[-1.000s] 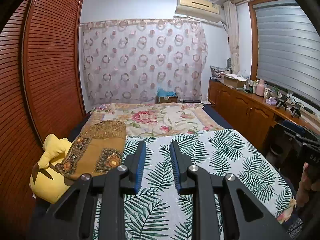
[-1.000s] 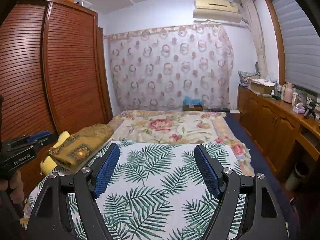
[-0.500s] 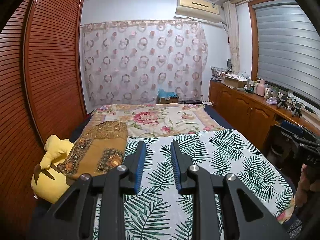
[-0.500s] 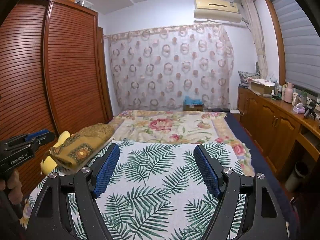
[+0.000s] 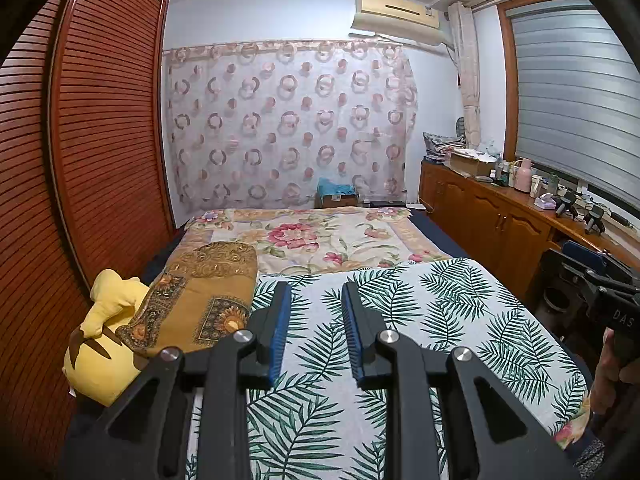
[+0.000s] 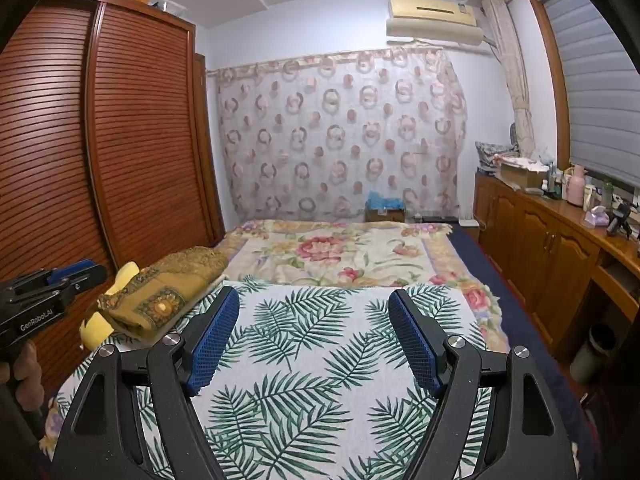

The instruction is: Fold small clothes

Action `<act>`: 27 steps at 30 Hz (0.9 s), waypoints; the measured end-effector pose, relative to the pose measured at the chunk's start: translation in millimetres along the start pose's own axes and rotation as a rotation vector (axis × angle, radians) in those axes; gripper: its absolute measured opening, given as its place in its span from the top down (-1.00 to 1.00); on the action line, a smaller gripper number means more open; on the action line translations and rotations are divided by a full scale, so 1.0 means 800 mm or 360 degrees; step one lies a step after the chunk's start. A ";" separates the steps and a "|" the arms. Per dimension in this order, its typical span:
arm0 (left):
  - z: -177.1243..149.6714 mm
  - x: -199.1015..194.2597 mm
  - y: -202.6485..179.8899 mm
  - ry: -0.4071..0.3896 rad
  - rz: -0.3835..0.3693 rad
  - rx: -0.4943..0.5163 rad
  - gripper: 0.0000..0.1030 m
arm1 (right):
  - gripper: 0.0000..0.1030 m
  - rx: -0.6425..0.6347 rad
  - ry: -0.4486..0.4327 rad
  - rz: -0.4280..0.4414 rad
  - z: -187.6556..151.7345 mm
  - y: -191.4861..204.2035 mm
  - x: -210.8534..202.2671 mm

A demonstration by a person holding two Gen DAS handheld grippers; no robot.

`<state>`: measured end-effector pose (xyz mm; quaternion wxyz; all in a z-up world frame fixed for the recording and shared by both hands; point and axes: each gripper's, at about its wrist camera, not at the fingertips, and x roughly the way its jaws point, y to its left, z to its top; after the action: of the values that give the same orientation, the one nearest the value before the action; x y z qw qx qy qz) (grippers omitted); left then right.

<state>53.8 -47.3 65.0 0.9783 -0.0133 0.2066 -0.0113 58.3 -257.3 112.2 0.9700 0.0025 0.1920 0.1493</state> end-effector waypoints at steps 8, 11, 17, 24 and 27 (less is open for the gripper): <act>0.000 0.000 0.000 -0.0002 -0.0001 0.0001 0.53 | -0.53 0.0001 0.0001 0.0000 0.001 -0.001 0.000; 0.000 0.000 0.000 -0.0001 0.0001 0.0003 0.53 | -0.53 0.0000 0.0000 -0.0001 0.001 -0.001 0.001; 0.000 0.000 -0.001 -0.0001 0.0000 0.0002 0.53 | -0.53 0.0000 0.0000 0.0001 0.002 -0.002 0.000; -0.001 0.001 -0.001 -0.0001 -0.0001 0.0002 0.53 | -0.53 0.0000 0.0000 0.0000 0.001 -0.003 -0.001; -0.001 0.000 -0.001 -0.0003 0.0000 0.0003 0.53 | -0.54 0.0000 0.0000 0.0000 0.001 -0.002 -0.001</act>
<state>53.8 -48.4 64.2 0.9784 -0.0124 0.2058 -0.0115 58.6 -259.3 112.7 0.9700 0.0024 0.1919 0.1493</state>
